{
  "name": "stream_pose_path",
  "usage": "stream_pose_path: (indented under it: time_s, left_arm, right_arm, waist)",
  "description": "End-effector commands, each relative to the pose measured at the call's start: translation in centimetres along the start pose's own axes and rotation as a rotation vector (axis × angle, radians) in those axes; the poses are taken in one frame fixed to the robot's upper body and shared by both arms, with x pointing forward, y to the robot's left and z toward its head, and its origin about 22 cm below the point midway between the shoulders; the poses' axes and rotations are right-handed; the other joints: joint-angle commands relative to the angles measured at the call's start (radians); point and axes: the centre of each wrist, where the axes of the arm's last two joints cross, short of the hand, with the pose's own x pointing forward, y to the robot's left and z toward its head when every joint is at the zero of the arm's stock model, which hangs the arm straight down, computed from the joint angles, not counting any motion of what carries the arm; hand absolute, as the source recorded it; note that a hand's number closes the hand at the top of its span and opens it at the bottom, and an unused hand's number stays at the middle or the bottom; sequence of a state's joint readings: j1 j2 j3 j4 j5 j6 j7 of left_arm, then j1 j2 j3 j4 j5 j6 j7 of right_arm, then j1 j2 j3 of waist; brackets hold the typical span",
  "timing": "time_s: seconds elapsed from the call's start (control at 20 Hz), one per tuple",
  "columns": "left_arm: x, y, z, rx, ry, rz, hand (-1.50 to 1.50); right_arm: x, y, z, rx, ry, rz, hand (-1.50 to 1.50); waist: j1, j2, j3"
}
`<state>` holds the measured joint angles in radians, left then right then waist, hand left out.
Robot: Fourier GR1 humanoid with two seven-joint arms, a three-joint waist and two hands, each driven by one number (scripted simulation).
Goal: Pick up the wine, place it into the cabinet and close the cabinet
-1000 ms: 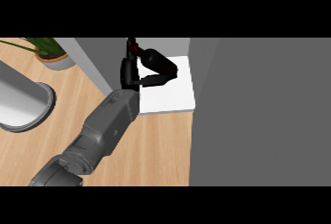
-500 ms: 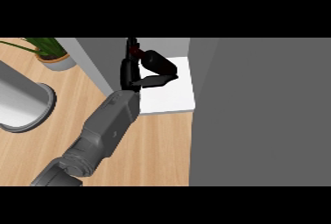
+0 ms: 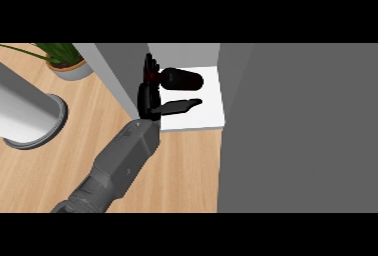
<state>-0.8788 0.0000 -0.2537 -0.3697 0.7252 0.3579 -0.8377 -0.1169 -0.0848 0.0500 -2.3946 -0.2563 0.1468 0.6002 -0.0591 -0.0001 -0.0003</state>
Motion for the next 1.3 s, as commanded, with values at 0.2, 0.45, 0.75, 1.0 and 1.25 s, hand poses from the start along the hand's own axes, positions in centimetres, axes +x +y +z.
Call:
stream_pose_path:
  time_s: [0.2,0.45,0.75,1.0,1.25]
  left_arm:
    - [1.0,-3.7,5.8,-0.015,0.027,0.007,-1.5]
    - [1.8,-5.2,10.0,-0.049,0.0,0.004,-1.5]
    - [3.6,-4.6,12.9,-0.069,-0.015,0.037,-1.5]
    - [6.7,-5.0,16.9,-0.062,-0.043,0.097,-1.5]
    - [7.8,-3.9,18.4,-0.014,-0.018,0.056,-1.5]
  right_arm:
    - [1.8,0.8,1.9,-0.008,-0.015,0.0,-1.5]
    - [2.8,0.7,2.0,-0.028,-0.038,0.025,-1.5]
    - [2.1,0.5,2.4,-0.049,-0.024,0.023,-1.5]
    - [0.8,-0.5,3.0,-0.075,-0.032,0.034,-1.5]
    - [2.4,-0.9,1.9,-0.073,-0.031,0.039,-1.5]
  waist:
    - [0.03,-0.008,0.0]
    - [0.042,-0.005,0.0]
    - [0.062,-0.005,0.0]
    - [0.062,-0.006,0.001]
    - [0.062,-0.003,0.0]
